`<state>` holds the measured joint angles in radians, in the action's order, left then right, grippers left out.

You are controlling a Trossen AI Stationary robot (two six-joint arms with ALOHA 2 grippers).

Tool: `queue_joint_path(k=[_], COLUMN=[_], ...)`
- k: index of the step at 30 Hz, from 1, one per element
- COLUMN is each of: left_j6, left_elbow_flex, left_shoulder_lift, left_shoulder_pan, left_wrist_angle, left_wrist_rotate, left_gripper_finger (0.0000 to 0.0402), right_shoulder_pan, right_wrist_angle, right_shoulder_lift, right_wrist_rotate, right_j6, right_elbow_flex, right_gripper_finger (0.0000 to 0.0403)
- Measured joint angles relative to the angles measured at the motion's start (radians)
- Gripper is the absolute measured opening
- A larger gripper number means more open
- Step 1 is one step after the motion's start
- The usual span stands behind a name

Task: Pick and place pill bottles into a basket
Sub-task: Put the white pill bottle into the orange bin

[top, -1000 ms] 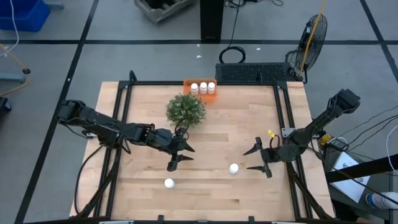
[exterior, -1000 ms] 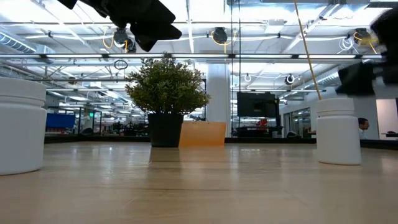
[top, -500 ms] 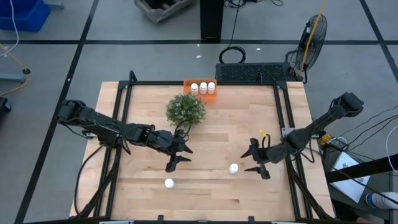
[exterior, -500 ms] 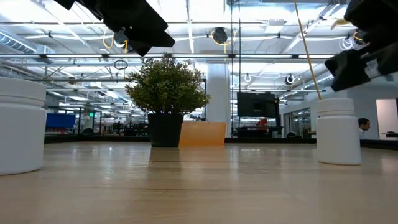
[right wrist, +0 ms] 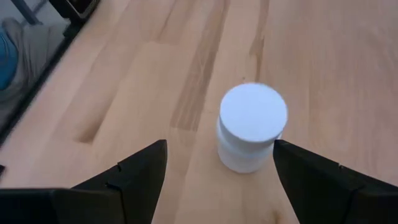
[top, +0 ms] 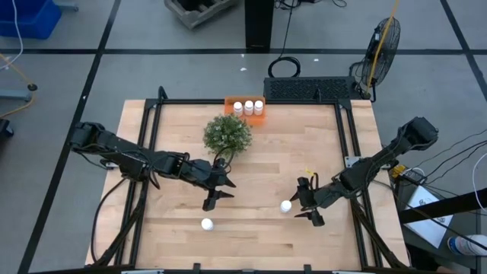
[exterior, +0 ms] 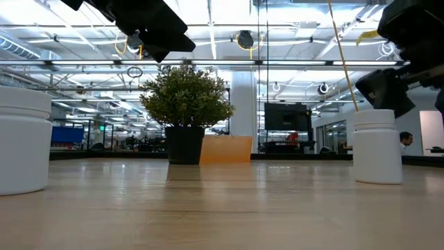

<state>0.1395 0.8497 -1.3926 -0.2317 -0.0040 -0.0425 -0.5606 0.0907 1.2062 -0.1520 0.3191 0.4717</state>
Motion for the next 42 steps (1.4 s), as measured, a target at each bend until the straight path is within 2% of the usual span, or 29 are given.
queue_joint_path(k=[6, 11, 17, 21, 28, 36, 42], left_j6=[-0.005, -0.005, -0.002, -0.002, -0.001, -0.005, -0.001], left_elbow_flex=[0.000, 0.000, 0.000, 0.000, 0.000, 0.000, 0.000], left_shoulder_lift=[0.000, 0.000, 0.000, 0.000, 0.000, 0.000, 0.000], left_shoulder_pan=[0.000, 0.000, 0.000, 0.000, 0.000, -0.011, -0.012], left_wrist_angle=[0.000, 0.000, 0.000, 0.000, -0.005, -0.008, -0.014], left_wrist_rotate=[0.000, 0.000, -0.001, -0.001, -0.002, -0.005, -0.005], left_gripper_finger=[0.0173, 0.0173, 0.0173, 0.0173, 0.0173, 0.0173, 0.0173], right_shoulder_pan=[0.002, 0.038, 0.129, 0.177, 0.179, 0.179, 0.171], right_wrist_angle=[0.060, 0.063, 0.055, -0.037, -0.288, -0.312, -0.383], right_shoulder_lift=[0.058, 0.058, 0.042, 0.042, 0.041, 0.042, 0.067], right_wrist_rotate=[0.000, 0.004, 0.110, 0.183, 0.180, 0.165, 0.142], right_j6=[-0.018, -0.019, -0.017, -0.051, -0.128, -0.156, -0.198], right_elbow_flex=[0.000, 0.000, 0.001, 0.063, 0.224, 0.252, 0.333], right_gripper_finger=[0.0283, 0.0283, 0.0283, 0.0283, 0.0283, 0.0283, 0.0283])
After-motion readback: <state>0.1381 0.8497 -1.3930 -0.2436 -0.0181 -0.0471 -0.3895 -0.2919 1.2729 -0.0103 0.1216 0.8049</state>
